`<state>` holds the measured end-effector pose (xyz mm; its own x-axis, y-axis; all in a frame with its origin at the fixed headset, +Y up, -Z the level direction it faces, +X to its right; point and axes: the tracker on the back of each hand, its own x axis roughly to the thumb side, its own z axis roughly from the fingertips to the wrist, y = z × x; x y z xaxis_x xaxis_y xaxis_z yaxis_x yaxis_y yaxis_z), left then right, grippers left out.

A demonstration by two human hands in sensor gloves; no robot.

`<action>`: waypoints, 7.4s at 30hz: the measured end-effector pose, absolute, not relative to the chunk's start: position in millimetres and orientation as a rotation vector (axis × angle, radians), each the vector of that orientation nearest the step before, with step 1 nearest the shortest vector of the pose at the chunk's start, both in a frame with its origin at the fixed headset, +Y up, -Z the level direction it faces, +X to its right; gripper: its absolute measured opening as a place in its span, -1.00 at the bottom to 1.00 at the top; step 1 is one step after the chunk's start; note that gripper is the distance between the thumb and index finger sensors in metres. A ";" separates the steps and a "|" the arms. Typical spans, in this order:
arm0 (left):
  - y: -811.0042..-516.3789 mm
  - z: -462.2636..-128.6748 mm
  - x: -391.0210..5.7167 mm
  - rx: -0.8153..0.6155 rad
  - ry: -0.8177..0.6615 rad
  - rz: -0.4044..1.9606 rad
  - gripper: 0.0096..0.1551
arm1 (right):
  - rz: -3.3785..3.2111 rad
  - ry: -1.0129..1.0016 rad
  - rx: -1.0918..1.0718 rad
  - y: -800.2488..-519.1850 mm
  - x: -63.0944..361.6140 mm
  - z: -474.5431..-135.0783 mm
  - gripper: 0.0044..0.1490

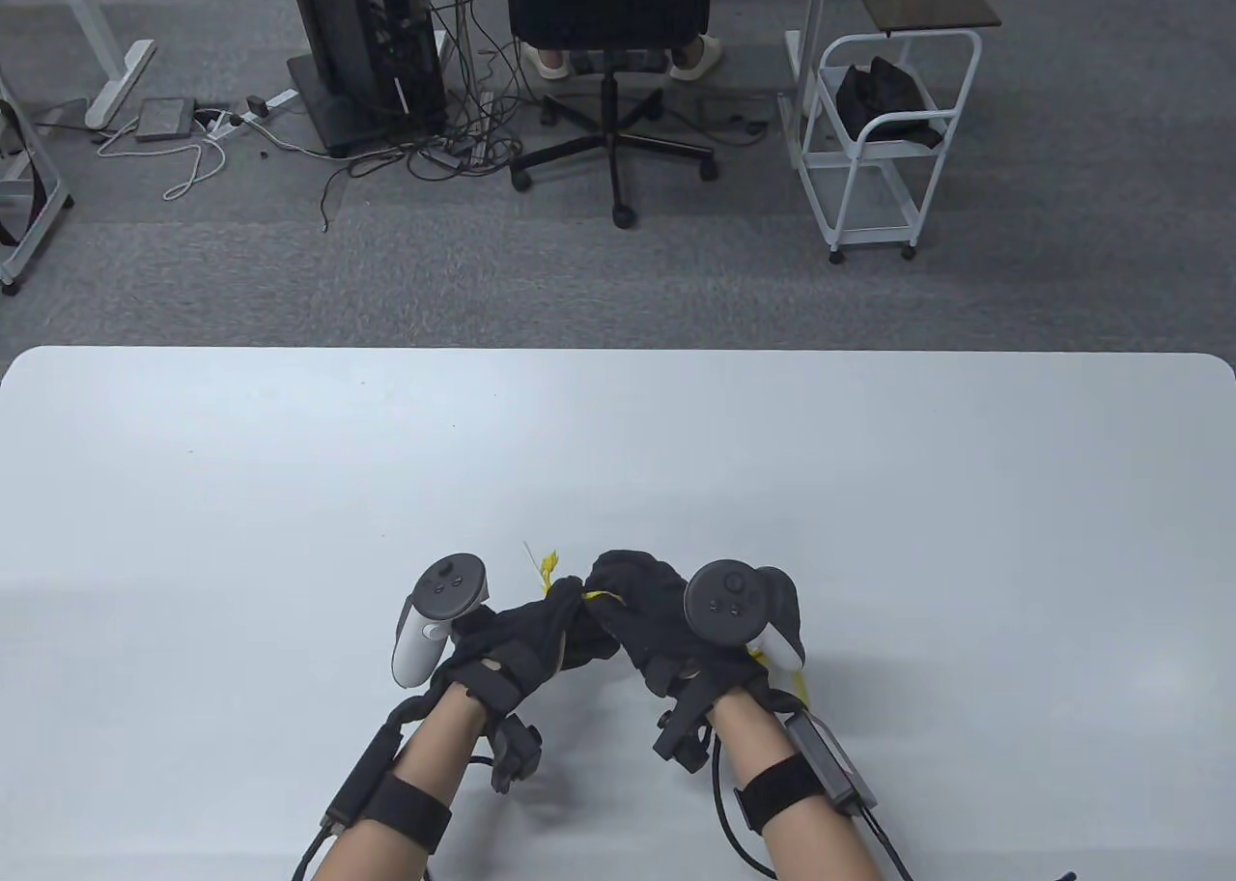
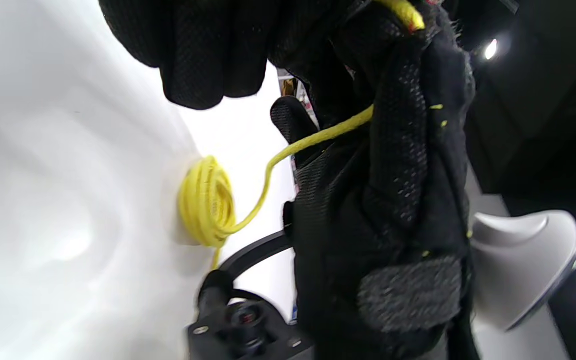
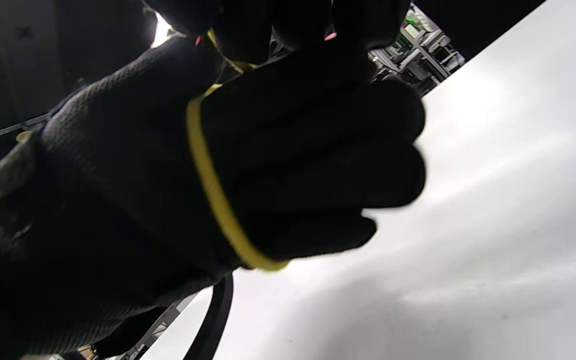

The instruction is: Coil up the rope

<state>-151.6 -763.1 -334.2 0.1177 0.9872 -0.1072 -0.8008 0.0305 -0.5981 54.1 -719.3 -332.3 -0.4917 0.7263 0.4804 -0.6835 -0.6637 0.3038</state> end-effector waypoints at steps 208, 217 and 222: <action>-749.8 -328.6 -148.0 -0.341 -0.456 1.840 -0.27 | 2.625 0.145 0.760 -747.8 48.1 -321.5 -0.47; -752.3 -330.5 -139.2 -0.538 -0.551 1.672 -0.28 | 2.690 0.049 0.661 -740.6 65.3 -327.0 -0.48; -753.9 -330.9 -135.4 -0.618 -0.580 1.577 -0.28 | 2.705 -0.014 0.622 -736.0 71.4 -328.0 -0.47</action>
<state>-135.4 -753.9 -330.9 -0.0729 0.9959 -0.0538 -0.7235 -0.0899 -0.6844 71.4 -736.0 -328.0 -0.8367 0.3467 0.4240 -0.3509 -0.9337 0.0709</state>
